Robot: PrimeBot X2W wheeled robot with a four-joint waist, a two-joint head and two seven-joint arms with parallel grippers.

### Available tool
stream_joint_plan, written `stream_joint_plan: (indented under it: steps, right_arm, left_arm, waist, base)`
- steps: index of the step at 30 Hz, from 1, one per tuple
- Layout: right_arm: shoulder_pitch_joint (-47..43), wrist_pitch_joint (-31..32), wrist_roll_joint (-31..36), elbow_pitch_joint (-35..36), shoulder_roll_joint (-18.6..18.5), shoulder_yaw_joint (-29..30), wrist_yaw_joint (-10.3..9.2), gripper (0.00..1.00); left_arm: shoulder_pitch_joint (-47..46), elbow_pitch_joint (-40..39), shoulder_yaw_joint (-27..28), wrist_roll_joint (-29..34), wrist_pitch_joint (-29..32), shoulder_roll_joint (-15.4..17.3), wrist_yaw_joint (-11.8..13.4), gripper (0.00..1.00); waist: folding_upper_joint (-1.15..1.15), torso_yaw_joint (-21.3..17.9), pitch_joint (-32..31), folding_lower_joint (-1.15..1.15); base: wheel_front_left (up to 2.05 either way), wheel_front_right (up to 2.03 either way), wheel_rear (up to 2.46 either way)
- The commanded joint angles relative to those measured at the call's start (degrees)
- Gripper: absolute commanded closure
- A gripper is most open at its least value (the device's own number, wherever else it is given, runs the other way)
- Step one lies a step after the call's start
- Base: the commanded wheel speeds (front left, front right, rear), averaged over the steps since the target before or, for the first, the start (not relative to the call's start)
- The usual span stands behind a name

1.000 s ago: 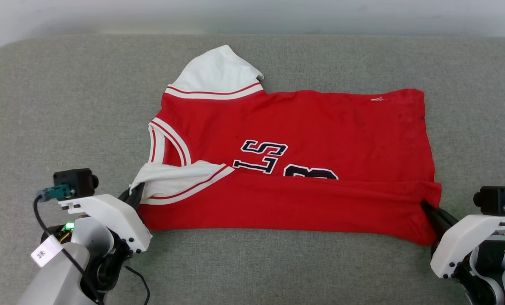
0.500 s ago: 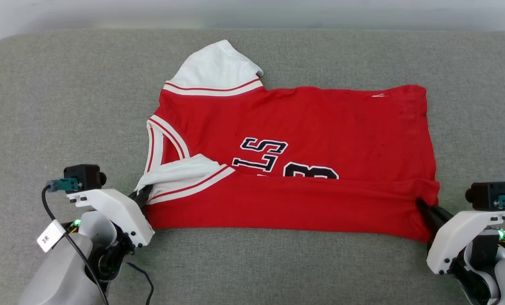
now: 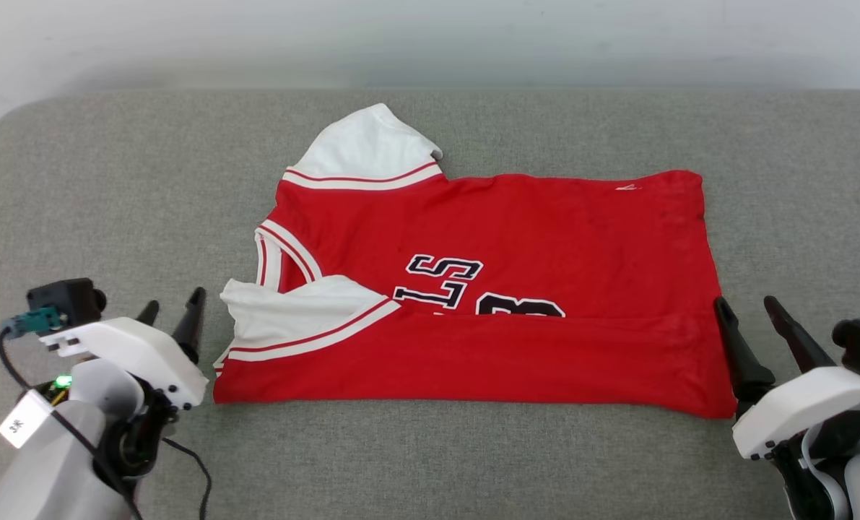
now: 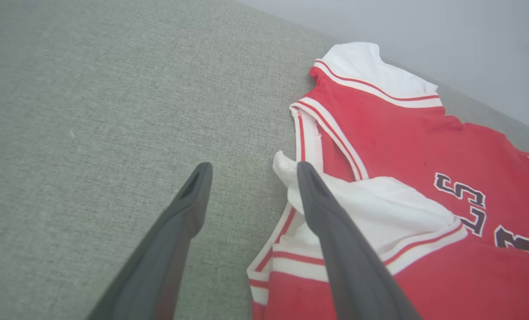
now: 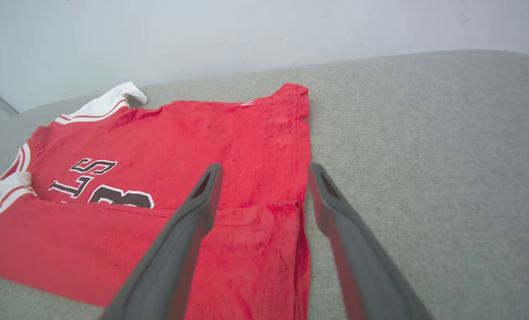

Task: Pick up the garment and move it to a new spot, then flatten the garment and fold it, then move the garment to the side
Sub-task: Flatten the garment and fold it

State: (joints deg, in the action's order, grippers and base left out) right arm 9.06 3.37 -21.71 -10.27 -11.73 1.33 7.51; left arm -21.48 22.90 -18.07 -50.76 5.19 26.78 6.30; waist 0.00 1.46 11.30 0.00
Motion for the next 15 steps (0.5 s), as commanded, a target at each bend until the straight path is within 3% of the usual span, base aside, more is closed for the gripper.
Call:
stream_joint_plan:
  steps: [1, 6, 11, 15]
  right_arm:
    - [-1.25, -0.8, 0.75, 1.23, 1.09, 1.11, -0.04, 0.0]
    - [-3.69, -0.11, 2.49, 5.71, 3.93, 3.47, -0.04, 0.0]
    - [-5.41, 0.67, 3.98, 9.41, 5.92, 4.95, -0.04, 0.0]
    - [-6.03, 1.27, 4.25, 11.43, 6.91, 5.18, -0.04, 0.0]
  left_arm:
    - [1.08, -1.32, 0.72, -0.23, -0.17, 0.85, 0.64, 0.0]
    - [2.44, -6.55, 1.17, -1.34, 4.52, 4.51, 0.86, 0.0]
    - [4.1, -13.18, -0.82, -4.9, 16.89, 9.15, -0.09, 0.0]
    - [4.99, -17.2, -2.08, -6.37, 25.09, 12.36, 1.91, 0.0]
  waist:
    - [0.0, -0.22, -0.61, 0.0]
    - [0.0, -0.63, -1.67, 0.0]
    - [0.0, -1.61, -1.97, 0.0]
    - [0.0, -2.57, -1.5, 0.0]
  base:
    - [0.0, 0.0, 0.0]
    - [0.0, 0.0, 0.0]
    - [0.0, 0.0, 0.0]
    - [0.0, 0.0, 0.0]
